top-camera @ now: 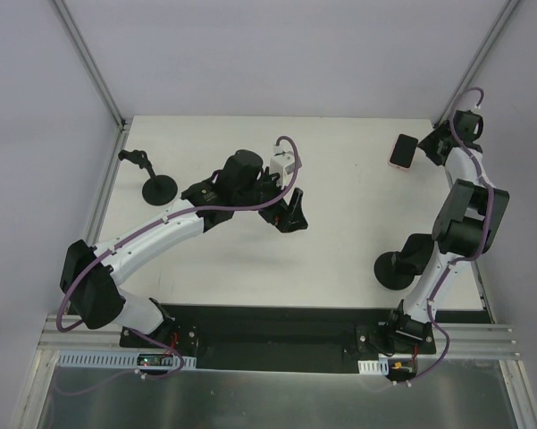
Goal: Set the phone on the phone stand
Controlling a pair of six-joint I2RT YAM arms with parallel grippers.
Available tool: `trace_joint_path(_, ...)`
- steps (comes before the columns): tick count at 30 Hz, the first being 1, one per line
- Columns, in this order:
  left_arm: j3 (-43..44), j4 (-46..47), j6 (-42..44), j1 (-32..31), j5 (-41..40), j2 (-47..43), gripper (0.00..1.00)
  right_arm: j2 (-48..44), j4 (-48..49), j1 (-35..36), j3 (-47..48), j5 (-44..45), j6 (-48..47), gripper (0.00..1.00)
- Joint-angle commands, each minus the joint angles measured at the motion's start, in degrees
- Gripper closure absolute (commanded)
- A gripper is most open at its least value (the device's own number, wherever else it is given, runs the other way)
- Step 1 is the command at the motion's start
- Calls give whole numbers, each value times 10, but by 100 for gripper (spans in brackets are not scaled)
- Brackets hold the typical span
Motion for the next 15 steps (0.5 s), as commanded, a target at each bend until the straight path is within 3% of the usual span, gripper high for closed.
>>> trace_joint_path(1, -4, 13, 16, 4, -1, 2, 14, -38, -93, 13, 37, -33, -92, 45)
trace_joint_path(5, -3, 14, 14, 3, 5, 1, 14, -56, -203, 29, 77, -33, -141, 31)
trace_joint_path(10, -10, 20, 11, 3, 5, -6, 14, -145, -221, 42, 18, -25, -138, 20)
trace_joint_path(14, -14, 26, 4, 2, 8, -18, 13, -233, -258, 38, -31, 4, -151, 1)
trace_joint_path(15, -17, 29, 3, -1, 9, -19, 13, -268, -269, 38, -35, 20, -158, 3)
